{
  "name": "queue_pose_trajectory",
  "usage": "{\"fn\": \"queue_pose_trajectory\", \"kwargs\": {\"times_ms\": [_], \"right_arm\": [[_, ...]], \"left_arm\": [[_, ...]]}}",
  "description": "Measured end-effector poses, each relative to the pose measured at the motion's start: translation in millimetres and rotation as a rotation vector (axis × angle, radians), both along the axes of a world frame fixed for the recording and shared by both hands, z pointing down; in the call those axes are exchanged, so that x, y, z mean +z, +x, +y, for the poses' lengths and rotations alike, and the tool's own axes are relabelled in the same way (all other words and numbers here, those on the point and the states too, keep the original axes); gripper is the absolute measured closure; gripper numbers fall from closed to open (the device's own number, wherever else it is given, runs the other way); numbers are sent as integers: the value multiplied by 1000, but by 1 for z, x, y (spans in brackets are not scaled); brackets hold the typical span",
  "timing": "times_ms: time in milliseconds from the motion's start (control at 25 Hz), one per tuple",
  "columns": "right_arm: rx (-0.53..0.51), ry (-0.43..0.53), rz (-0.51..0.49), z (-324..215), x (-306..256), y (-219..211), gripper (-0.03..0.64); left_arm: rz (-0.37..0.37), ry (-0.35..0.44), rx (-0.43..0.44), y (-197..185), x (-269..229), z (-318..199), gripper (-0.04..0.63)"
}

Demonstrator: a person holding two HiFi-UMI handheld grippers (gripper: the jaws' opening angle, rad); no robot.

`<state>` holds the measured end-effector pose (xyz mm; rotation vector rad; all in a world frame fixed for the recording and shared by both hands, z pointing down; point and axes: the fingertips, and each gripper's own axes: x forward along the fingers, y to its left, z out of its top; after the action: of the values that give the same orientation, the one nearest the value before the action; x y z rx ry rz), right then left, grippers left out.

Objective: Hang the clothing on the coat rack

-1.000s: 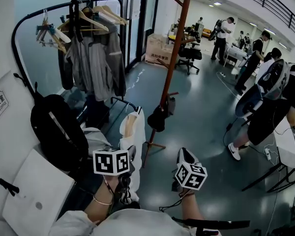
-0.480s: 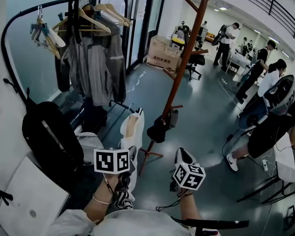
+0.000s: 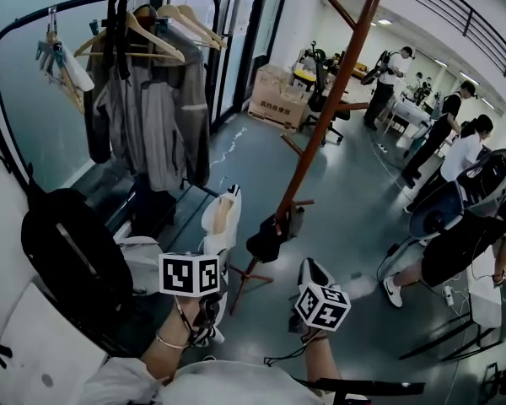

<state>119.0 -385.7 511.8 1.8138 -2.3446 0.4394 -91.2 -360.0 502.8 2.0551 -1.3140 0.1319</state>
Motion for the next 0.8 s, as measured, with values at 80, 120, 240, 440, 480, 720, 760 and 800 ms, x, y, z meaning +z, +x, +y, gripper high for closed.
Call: {"fn": "queue_pose_trajectory", "kwargs": {"times_ms": [80, 120, 240, 440, 480, 720, 760, 800], "right_arm": [[11, -13, -2, -6, 6, 3, 594], [19, -20, -5, -9, 10, 5, 594], [32, -36, -19, -17, 17, 8, 594], [10, -50, -22, -26, 25, -1, 594], [3, -51, -23, -27, 26, -2, 594], [0, -24, -16, -51, 14, 1, 594], [-3, -15, -19, -57, 10, 2, 594], [-8, -8, -20, -62, 6, 2, 594]], "left_arm": [[-6, -3, 0, -1, 2, -10, 572], [-8, -4, 2, -2, 2, -14, 572], [-15, -2, 5, -3, 3, -25, 572], [-20, -8, 4, -4, 5, -32, 572], [-18, -11, 1, -3, 6, -33, 572], [-18, -18, -37, 3, 3, -39, 572], [-20, -19, -42, 4, 2, -40, 572], [-25, -19, -46, 5, 1, -42, 572]]}}
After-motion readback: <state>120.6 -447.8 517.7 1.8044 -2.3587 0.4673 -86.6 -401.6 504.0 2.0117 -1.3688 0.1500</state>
